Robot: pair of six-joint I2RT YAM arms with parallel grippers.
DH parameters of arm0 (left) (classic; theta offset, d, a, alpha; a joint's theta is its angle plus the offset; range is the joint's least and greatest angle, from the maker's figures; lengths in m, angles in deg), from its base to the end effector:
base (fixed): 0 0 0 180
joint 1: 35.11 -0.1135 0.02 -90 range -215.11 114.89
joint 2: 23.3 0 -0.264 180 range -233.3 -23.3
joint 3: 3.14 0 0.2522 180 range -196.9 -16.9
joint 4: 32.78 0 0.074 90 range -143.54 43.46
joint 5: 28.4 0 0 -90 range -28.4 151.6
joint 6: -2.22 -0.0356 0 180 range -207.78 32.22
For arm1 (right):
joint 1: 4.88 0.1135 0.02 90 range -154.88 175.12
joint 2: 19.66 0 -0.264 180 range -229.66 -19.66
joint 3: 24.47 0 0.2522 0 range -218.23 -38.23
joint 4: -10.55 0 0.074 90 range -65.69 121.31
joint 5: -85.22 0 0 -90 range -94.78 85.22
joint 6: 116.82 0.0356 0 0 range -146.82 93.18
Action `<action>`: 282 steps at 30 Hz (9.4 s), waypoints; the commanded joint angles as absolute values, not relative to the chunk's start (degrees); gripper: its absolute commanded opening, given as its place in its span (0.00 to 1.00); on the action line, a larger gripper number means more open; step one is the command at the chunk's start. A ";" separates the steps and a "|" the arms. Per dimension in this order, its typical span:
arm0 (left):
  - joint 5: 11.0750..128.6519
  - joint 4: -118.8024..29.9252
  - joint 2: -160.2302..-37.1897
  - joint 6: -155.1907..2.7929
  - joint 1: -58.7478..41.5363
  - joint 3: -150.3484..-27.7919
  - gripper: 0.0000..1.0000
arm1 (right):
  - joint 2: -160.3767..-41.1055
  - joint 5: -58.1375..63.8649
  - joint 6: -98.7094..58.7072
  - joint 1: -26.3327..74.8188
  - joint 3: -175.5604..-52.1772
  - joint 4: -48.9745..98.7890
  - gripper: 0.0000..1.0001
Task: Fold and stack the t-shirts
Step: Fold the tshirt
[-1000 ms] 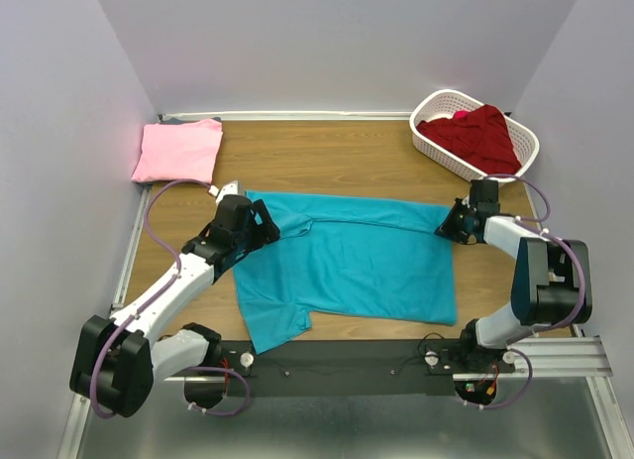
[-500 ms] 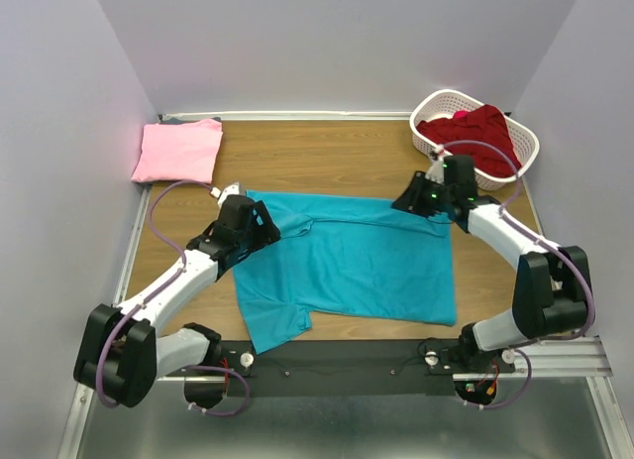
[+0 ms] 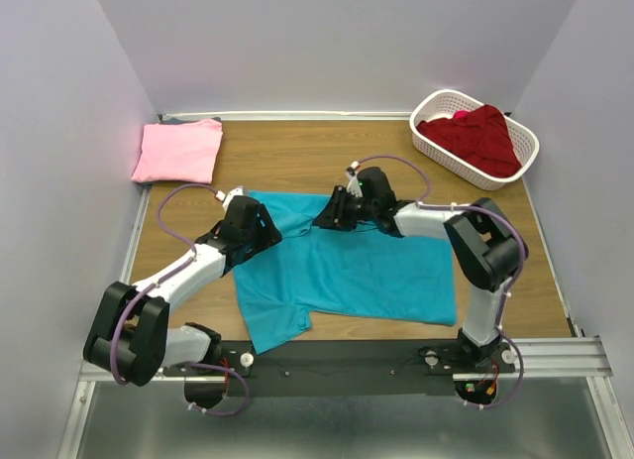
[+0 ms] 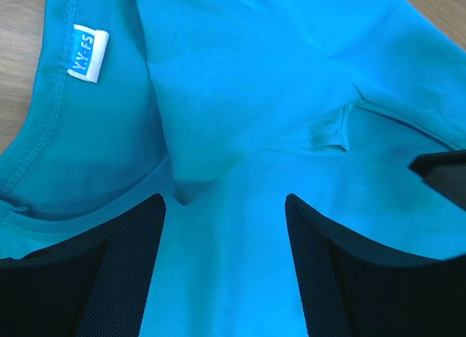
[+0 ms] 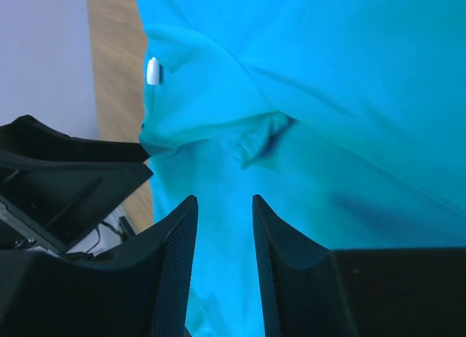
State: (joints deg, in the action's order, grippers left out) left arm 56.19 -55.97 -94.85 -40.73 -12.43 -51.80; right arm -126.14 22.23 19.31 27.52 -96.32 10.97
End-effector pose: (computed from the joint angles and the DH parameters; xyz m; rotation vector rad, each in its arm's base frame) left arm 0.2271 -0.0913 0.1870 -0.5561 2.3570 -0.4642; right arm 0.3197 0.2221 0.1626 -0.0107 2.4093 1.2314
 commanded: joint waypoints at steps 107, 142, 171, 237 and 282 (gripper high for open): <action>62.75 -61.14 -88.15 -45.13 -29.13 -56.18 0.82 | -122.24 14.39 3.69 23.96 -103.29 31.87 0.50; 62.22 -53.04 -122.53 -49.99 -31.76 -70.08 0.11 | -125.65 7.71 -1.41 -13.48 -92.38 30.20 0.36; 62.65 -55.95 -113.99 -51.92 -30.98 -77.27 0.60 | -107.55 3.14 -0.19 -11.74 -87.54 39.51 0.43; 54.57 -56.47 -131.41 -56.40 -27.55 -84.40 0.45 | -106.93 -9.95 -16.68 8.46 -95.79 47.08 0.37; 53.52 -58.14 -131.85 -56.84 -27.46 -85.37 0.45 | -138.93 -9.00 -50.11 38.09 -122.35 46.37 0.16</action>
